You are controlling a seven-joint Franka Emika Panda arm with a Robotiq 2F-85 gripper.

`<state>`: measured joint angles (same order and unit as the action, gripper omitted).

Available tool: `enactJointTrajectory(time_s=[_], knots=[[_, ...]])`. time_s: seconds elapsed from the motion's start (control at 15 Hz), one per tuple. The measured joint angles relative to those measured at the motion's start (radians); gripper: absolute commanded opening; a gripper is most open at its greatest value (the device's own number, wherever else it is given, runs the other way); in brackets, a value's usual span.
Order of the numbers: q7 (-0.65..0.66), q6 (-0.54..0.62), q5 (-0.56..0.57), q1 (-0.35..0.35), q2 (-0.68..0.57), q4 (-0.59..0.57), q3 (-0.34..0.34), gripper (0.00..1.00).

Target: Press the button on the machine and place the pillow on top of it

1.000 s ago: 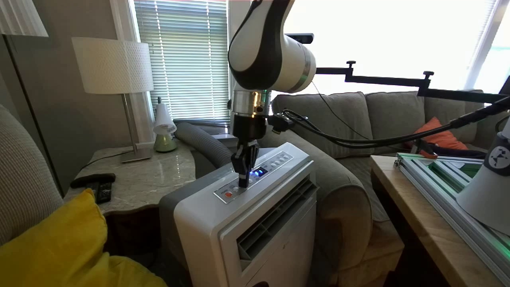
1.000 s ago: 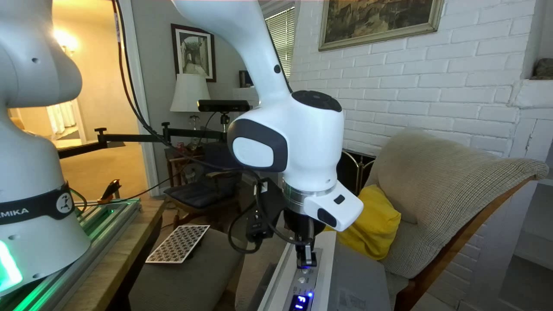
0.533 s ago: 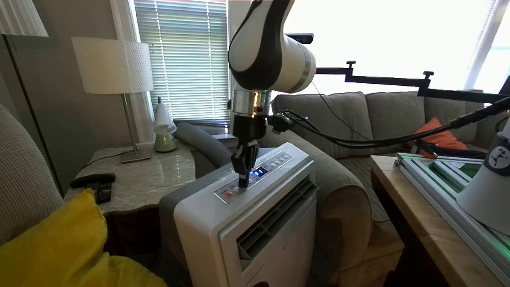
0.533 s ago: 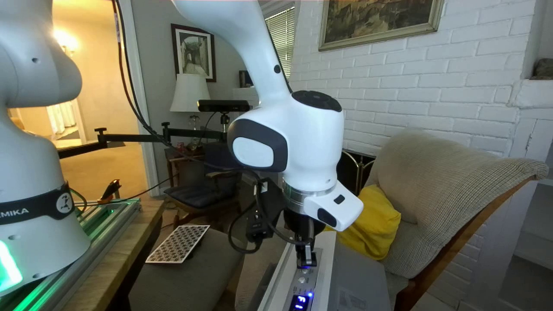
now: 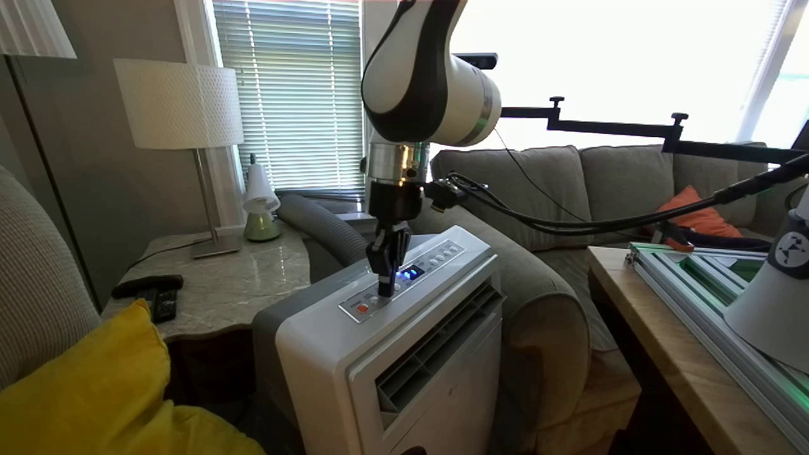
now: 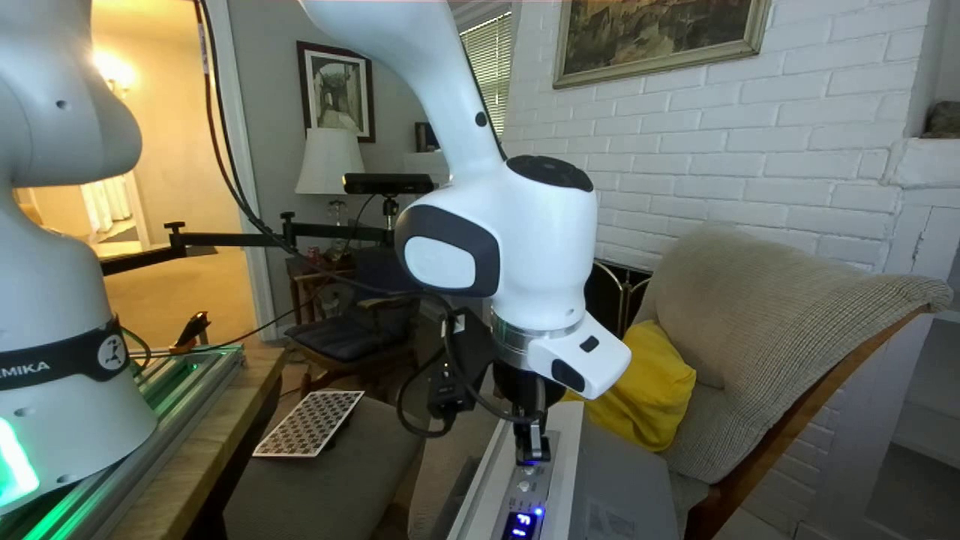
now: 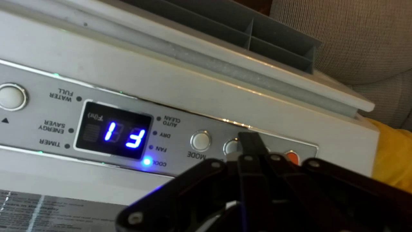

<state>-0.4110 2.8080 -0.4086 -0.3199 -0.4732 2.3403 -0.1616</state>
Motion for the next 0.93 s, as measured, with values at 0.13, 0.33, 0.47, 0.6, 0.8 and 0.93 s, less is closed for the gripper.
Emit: enactJointTrajectory(time_s=[0.13,0.33,0.47,0.6,0.8,0.93], knots=[[0.007,0.000,0.002,0.006,0.004,0.000,0.008,0.00],[0.013,0.000,0.004,0.012,0.009,0.000,0.017,0.00],[0.015,0.000,0.005,0.013,0.015,0.000,0.018,0.00],[0.021,0.000,0.009,0.017,0.020,0.000,0.022,0.00],[0.055,-0.006,0.034,0.034,0.026,0.002,0.043,0.00],[0.078,-0.022,0.052,0.046,0.031,0.005,0.061,0.00]])
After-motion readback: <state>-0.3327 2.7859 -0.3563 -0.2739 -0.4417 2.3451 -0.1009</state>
